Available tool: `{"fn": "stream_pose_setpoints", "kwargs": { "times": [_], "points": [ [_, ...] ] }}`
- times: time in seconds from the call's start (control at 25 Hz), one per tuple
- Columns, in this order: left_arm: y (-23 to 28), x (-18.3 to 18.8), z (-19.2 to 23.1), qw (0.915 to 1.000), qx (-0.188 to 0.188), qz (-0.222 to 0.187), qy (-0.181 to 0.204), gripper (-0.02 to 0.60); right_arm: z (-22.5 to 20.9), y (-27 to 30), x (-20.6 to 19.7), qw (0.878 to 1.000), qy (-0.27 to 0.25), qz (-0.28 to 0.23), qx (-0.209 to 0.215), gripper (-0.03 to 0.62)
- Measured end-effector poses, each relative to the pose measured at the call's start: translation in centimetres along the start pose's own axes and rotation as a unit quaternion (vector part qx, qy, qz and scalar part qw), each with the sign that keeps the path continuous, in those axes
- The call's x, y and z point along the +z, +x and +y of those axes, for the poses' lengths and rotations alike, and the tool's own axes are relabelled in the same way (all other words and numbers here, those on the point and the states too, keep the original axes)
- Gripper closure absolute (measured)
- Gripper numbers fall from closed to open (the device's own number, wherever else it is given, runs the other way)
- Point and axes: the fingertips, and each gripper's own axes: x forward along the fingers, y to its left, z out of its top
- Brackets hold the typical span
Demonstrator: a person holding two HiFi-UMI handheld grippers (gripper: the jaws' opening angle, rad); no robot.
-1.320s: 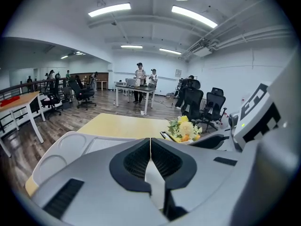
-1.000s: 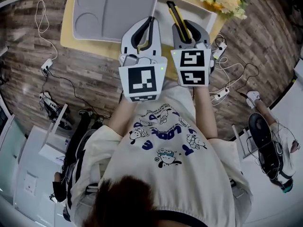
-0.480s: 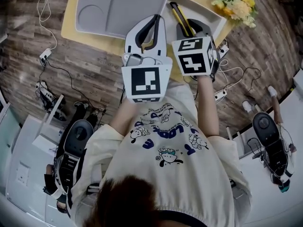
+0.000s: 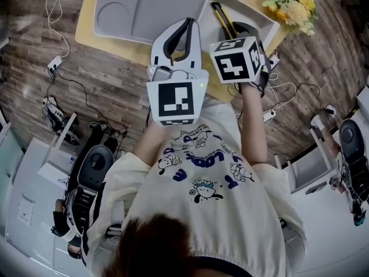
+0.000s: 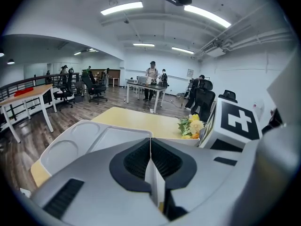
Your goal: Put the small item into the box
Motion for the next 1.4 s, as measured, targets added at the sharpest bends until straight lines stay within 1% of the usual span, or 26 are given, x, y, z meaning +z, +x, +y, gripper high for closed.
{"fn": "stream_pose_setpoints", "kwargs": {
  "times": [0.16,0.36,0.48,0.6,0.68,0.76,0.8,0.96,1.08,1.2,1.28,1.4],
  "points": [
    [-0.3,-0.1,0.4,1.0,0.002,-0.001,0.001,0.563,0.0,0.4,-0.1,1.0,-0.01,0.01,-0.007,0.463],
    [-0.8,0.1,0.5,1.0,0.001,-0.005,0.002,0.563,-0.2,0.0,0.2,1.0,0.004,-0.005,-0.014,0.46],
    [-1.2,0.7,0.5,0.9999,-0.002,-0.012,0.005,0.563,-0.5,-1.5,0.8,0.999,0.024,-0.032,-0.02,0.457],
    [-1.7,1.8,0.3,0.9996,-0.007,-0.025,0.01,0.563,-0.9,-4.2,1.9,0.993,0.069,-0.087,-0.028,0.467],
    [-2.1,2.9,0.0,0.9991,-0.013,-0.037,0.015,0.563,-1.7,-6.4,2.7,0.985,0.105,-0.128,-0.049,0.482],
    [-2.4,4.1,-0.4,0.9983,-0.02,-0.051,0.022,0.563,-2.5,-8.8,3.4,0.973,0.137,-0.171,-0.072,0.522],
    [-2.6,4.7,-0.6,0.9978,-0.023,-0.057,0.025,0.563,-2.8,-9.9,3.7,0.966,0.152,-0.192,-0.08,0.531],
    [-3.5,7.1,-1.4,0.9951,-0.037,-0.083,0.038,0.563,-3.3,-14.3,4.7,0.939,0.193,-0.265,-0.102,0.543],
    [-4.0,9.1,-2.2,0.9915,-0.052,-0.108,0.051,0.563,-3.7,-17.5,5.4,0.917,0.211,-0.317,-0.121,0.548],
    [-4.8,10.5,-3.2,0.9878,-0.065,-0.127,0.062,0.563,-3.8,-20.3,5.5,0.897,0.223,-0.358,-0.134,0.548],
    [-5.4,11.3,-3.8,0.9856,-0.071,-0.138,0.066,0.563,-3.7,-21.9,5.5,0.886,0.226,-0.379,-0.143,0.548],
    [-6.3,12.2,-4.7,0.9825,-0.076,-0.153,0.073,0.563,-3.6,-23.7,5.3,0.874,0.23,-0.401,-0.15,0.548]
  ]
}}
